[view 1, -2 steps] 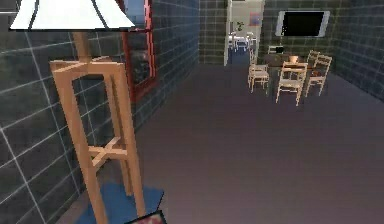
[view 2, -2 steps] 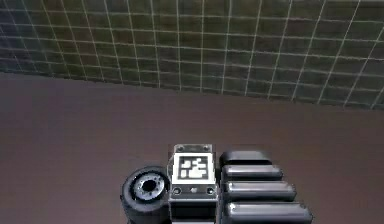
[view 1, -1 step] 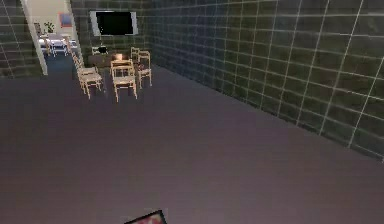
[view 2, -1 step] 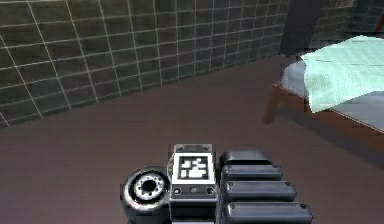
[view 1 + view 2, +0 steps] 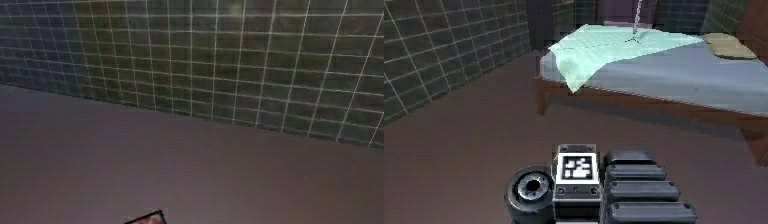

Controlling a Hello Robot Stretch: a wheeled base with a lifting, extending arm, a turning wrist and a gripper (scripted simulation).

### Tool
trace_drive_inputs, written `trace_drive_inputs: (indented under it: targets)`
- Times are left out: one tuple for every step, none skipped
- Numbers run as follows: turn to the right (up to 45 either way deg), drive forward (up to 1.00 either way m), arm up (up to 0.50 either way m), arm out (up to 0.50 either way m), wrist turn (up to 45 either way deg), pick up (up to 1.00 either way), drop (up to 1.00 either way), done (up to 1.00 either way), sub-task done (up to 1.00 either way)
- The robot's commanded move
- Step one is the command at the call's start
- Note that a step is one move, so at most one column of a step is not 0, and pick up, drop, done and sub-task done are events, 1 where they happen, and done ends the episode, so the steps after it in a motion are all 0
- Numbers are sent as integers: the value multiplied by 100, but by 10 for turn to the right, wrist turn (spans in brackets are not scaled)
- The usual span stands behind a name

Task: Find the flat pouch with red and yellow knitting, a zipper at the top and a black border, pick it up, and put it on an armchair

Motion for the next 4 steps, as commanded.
trace_drive_inputs:
  targets:
    - [-450, 0, 0, 0, 0, 0, 0, 0, 0]
    - [-450, 0, 0, 0, 0, 0, 0, 0, 0]
    - [-450, 0, 0, 0, 0, 0, 0, 0, 0]
    - [-60, 0, 0, 0, 0, 0, 0, 0, 0]
